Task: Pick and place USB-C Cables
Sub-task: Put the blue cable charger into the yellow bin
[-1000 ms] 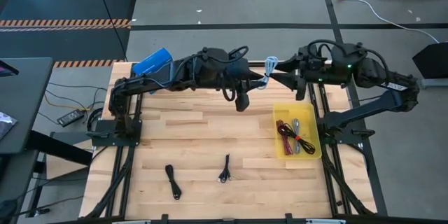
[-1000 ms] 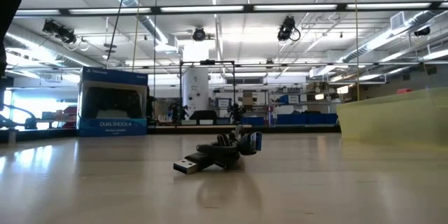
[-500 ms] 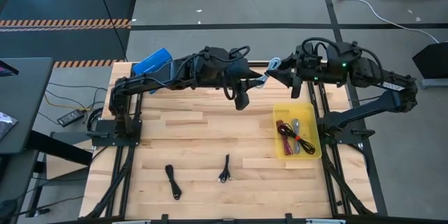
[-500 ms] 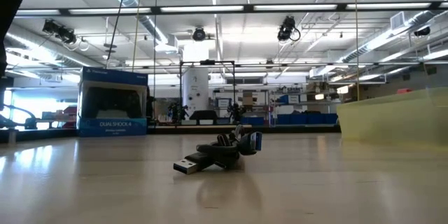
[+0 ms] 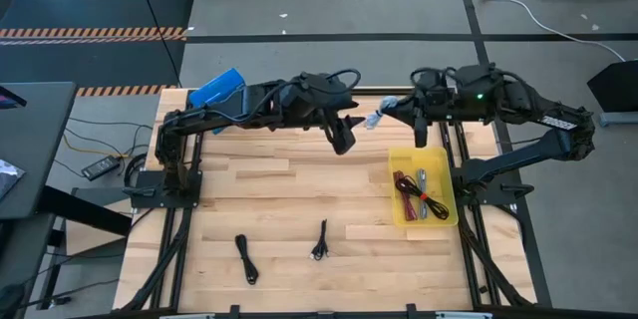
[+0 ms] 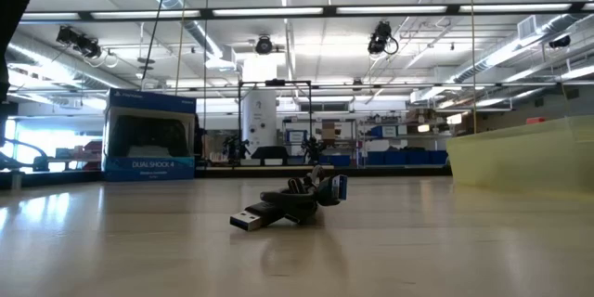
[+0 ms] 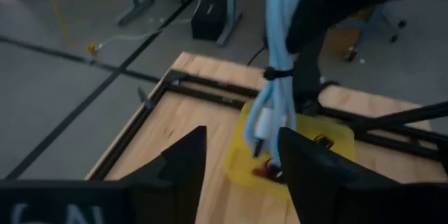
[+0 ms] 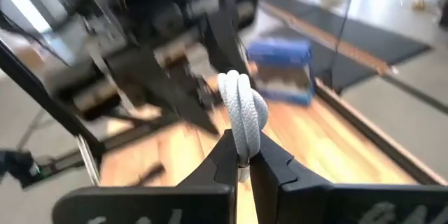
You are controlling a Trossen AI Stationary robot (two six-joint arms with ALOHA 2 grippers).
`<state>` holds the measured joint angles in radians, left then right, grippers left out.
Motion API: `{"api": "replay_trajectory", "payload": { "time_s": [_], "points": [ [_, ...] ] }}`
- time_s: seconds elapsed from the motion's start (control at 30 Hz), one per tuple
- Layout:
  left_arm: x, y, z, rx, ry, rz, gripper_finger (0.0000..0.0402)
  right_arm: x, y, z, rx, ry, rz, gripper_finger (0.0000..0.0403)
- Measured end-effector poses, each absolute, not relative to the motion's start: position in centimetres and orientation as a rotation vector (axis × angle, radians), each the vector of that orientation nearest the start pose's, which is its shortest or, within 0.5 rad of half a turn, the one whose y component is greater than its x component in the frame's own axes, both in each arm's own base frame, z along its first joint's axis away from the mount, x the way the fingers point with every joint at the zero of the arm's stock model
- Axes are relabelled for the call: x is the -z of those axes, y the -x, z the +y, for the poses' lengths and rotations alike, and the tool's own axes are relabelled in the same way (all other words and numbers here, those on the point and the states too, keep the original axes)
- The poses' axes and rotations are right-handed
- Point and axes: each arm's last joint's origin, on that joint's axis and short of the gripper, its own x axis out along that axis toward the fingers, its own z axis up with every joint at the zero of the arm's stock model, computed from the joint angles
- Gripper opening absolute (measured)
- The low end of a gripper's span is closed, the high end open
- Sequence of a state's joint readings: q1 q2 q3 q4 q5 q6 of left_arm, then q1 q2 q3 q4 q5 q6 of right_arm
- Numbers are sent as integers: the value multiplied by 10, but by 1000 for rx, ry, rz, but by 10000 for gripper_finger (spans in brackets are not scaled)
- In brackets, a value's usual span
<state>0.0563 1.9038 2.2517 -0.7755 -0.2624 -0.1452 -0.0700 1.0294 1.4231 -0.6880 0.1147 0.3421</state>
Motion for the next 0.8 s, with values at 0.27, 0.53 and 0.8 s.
{"api": "replay_trajectory", "payload": {
  "time_s": [0.27,0.53,0.8],
  "points": [
    [-452,-390,30,-383,162,478,220,-410,-157,-14,353,-522,736,19],
    [-451,-389,23,-375,185,483,222,-377,-139,-6,401,-871,1165,18],
    [-451,-390,14,-364,233,475,222,-323,-152,-4,385,-953,1320,18]
  ]
}}
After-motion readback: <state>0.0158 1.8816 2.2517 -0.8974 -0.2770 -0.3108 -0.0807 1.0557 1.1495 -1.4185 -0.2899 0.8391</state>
